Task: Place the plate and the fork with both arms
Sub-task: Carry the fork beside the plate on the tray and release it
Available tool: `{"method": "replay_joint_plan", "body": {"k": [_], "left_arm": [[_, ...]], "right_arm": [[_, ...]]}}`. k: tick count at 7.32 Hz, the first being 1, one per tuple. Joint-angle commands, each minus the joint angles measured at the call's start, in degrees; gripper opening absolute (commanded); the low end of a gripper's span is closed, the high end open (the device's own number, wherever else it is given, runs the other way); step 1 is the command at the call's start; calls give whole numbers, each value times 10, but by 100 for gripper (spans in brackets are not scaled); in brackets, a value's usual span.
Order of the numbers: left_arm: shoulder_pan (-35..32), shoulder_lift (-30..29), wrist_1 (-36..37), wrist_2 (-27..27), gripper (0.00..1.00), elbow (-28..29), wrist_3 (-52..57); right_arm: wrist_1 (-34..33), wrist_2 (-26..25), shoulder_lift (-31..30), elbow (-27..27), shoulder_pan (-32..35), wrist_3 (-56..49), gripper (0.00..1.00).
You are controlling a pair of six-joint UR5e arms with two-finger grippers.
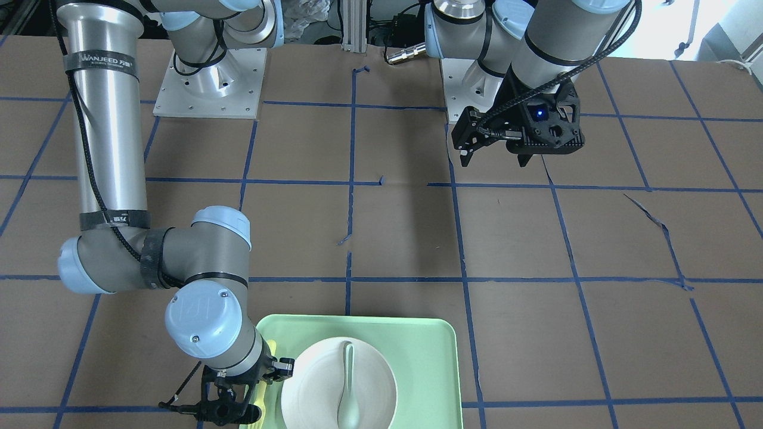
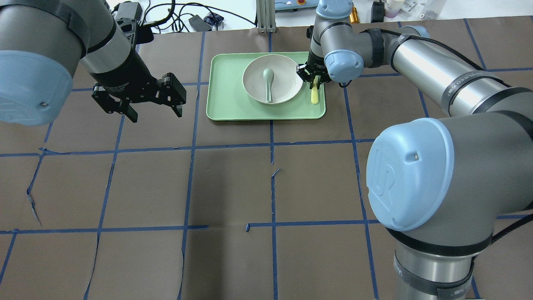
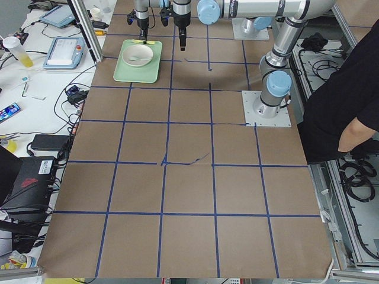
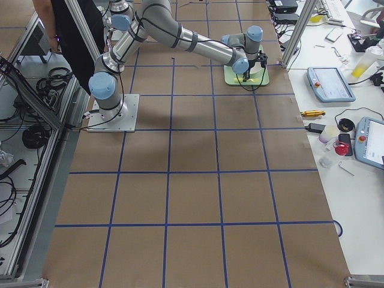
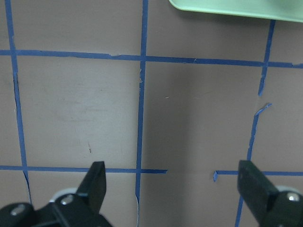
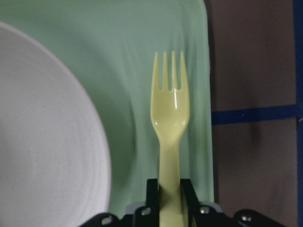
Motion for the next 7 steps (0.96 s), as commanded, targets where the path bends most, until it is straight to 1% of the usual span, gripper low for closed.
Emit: {"method": "replay_joint_plan", "body": {"k": [1, 2, 3, 4, 6, 7], "left_arm": [[0, 0, 0, 0, 100, 0, 0], [-1, 0, 0, 0, 100, 0, 0], [-1, 0, 0, 0, 100, 0, 0], [-1, 0, 0, 0, 100, 0, 0], [-1, 0, 0, 0, 100, 1, 0], [0, 0, 0, 0, 100, 1, 0]], "right_arm": [[-1, 1, 0, 0, 9, 0, 0], [-1, 1, 1, 1, 10, -6, 0], [-1, 3, 2, 2, 10, -11, 41], [6, 9, 0, 4, 9, -16, 99], [7, 10, -9, 6, 9, -33, 100], [22, 10, -35, 11, 9, -42, 100]]}}
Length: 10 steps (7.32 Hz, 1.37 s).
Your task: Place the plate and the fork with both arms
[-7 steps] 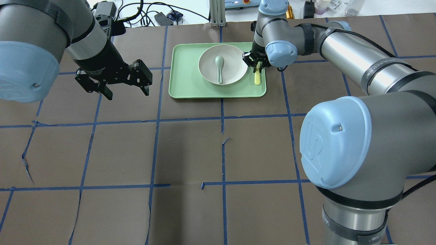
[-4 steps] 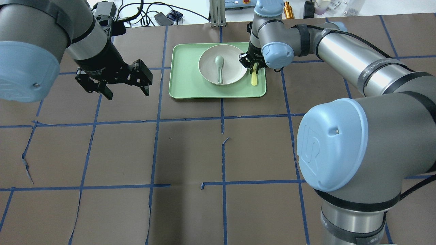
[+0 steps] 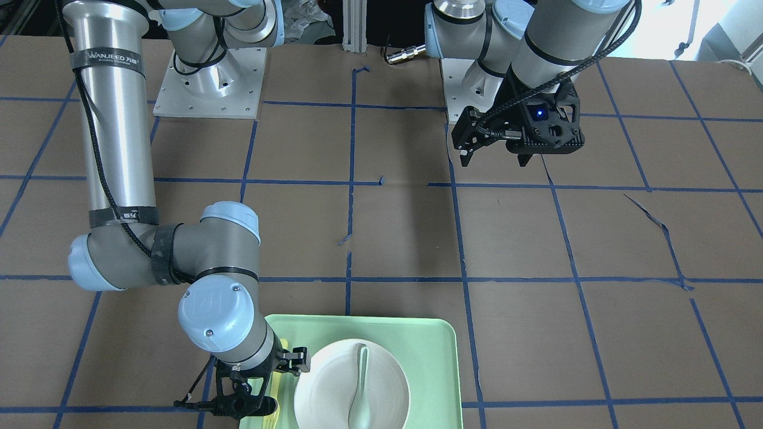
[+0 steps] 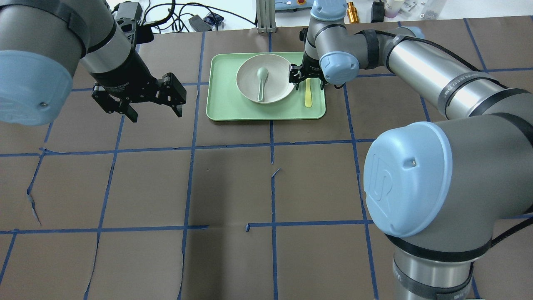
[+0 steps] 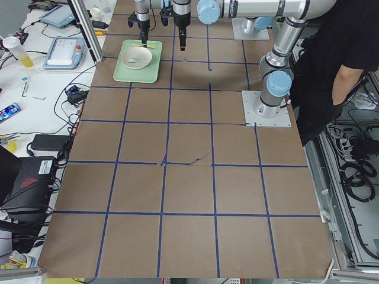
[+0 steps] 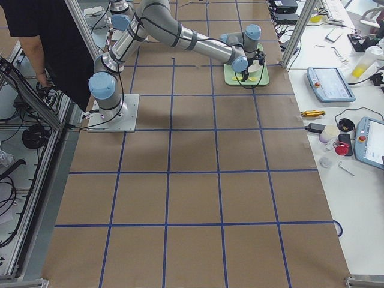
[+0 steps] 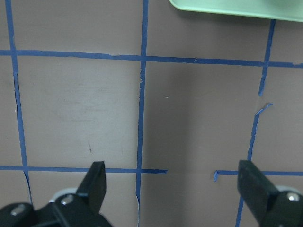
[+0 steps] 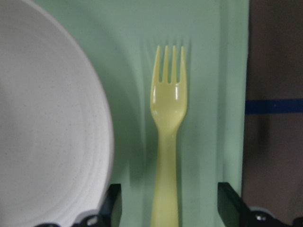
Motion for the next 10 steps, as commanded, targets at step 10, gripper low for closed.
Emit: {"method": "replay_joint_plan", "body": {"k": [10], "left_arm": [[0, 4, 0, 4, 100, 0, 2]], "right_arm": [[265, -64, -403, 144, -11, -9, 100]]}}
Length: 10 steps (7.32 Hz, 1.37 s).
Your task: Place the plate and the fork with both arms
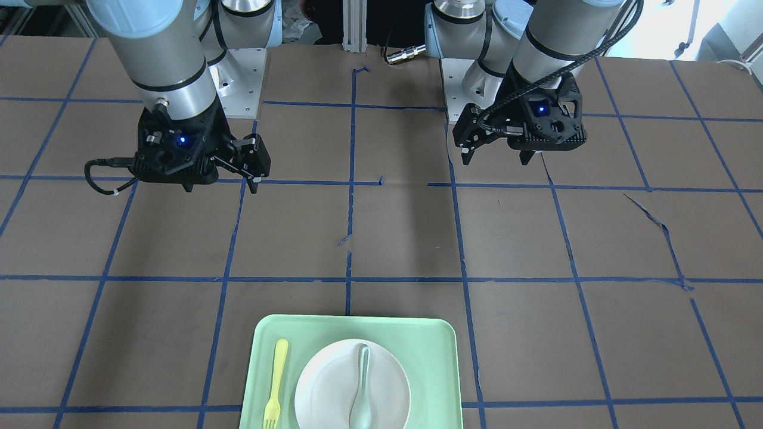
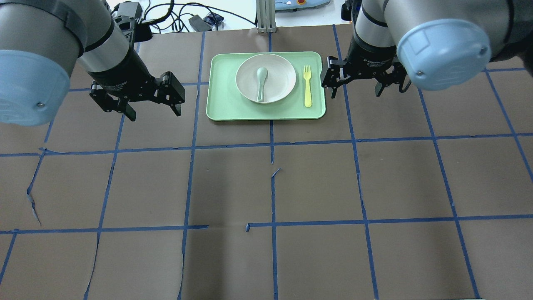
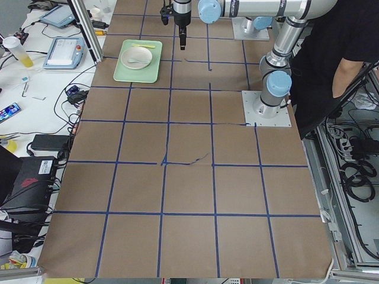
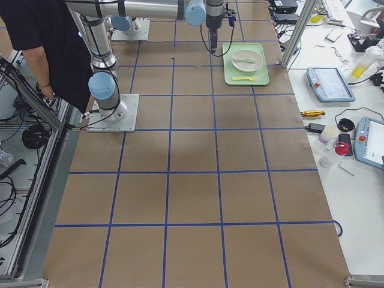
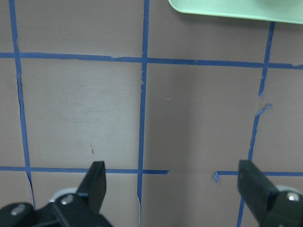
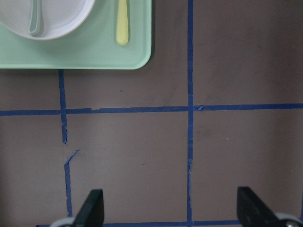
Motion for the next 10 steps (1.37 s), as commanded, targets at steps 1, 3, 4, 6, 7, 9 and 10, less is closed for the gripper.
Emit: {"method": "replay_joint_plan", "body": {"k": [1, 3, 4, 6, 7, 9, 10], "left_arm": [[1, 0, 0, 1, 100, -1, -1], [1, 0, 0, 3, 100, 4, 7], [0, 1, -1, 4, 100, 9, 12], [1, -10, -92, 4, 100, 70, 32], [1, -7, -97, 4, 100, 68, 31], [0, -2, -96, 8, 100, 59, 31], [0, -4, -85, 9, 100, 58, 30]], "right_arm": [[49, -54, -15, -53, -12, -4, 100], [64, -50, -22, -40, -12, -2, 100], [58, -49, -23, -28, -9, -1, 100], [58, -27, -23, -25, -4, 1, 100], [61, -28, -23, -26, -1, 1, 100], [64, 14, -25, -26, 2, 2, 100], [64, 14, -25, -32, 2, 1, 100]]}}
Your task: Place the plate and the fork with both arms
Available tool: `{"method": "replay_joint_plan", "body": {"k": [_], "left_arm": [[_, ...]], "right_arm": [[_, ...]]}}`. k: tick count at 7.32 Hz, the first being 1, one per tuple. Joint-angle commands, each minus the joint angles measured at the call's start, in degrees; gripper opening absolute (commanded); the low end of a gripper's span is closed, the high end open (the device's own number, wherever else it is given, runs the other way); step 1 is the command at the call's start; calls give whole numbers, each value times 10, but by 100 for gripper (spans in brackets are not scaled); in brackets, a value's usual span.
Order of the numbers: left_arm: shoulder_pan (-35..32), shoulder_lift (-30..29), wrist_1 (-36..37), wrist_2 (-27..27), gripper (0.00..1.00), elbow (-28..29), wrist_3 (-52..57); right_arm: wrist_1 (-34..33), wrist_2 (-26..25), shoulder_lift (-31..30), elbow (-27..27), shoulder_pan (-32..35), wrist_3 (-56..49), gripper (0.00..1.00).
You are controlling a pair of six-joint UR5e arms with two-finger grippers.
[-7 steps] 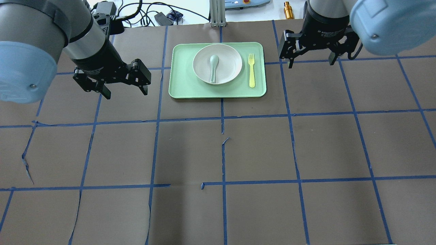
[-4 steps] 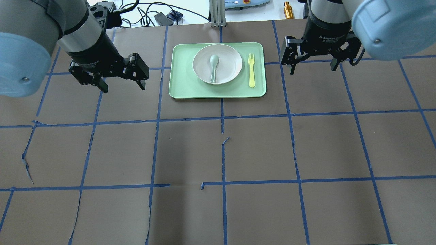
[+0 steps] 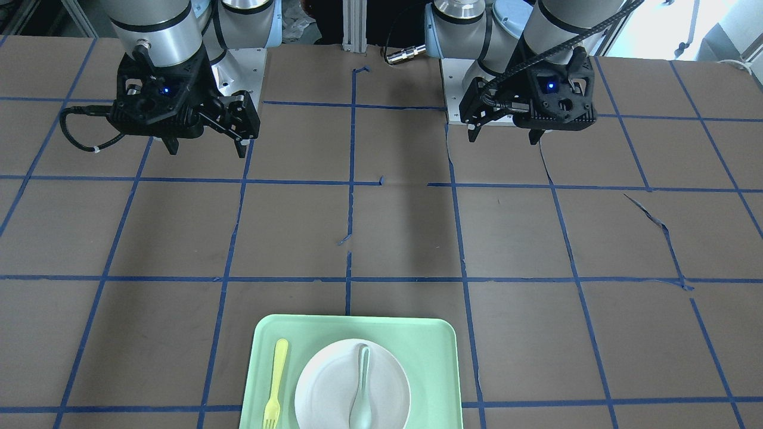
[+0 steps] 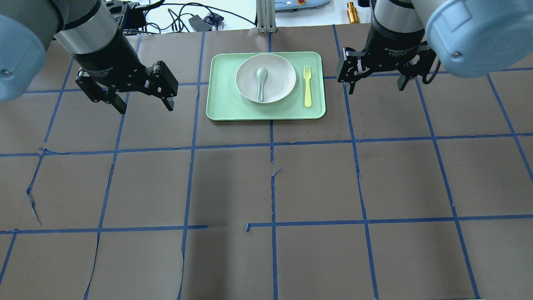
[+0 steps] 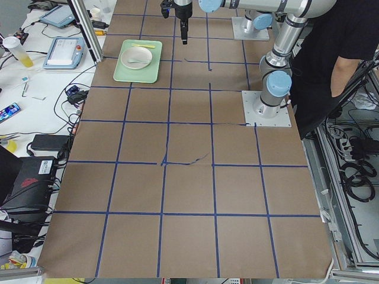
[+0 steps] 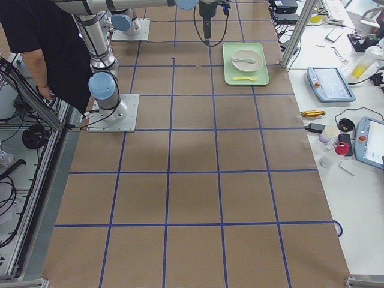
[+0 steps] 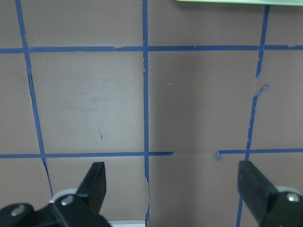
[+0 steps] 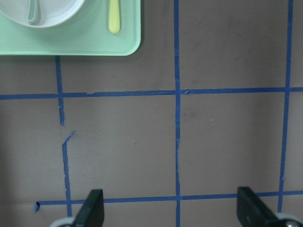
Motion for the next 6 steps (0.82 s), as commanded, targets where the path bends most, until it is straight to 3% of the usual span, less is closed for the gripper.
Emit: {"method": "replay_joint_plan", "body": {"k": [1, 6], "left_arm": [[0, -7, 36, 1, 100, -3, -4], [0, -4, 39, 1, 100, -14, -3]], "right_arm": [[0, 14, 0, -7, 1, 0, 100], [-2, 10, 0, -7, 2, 1, 100]]}}
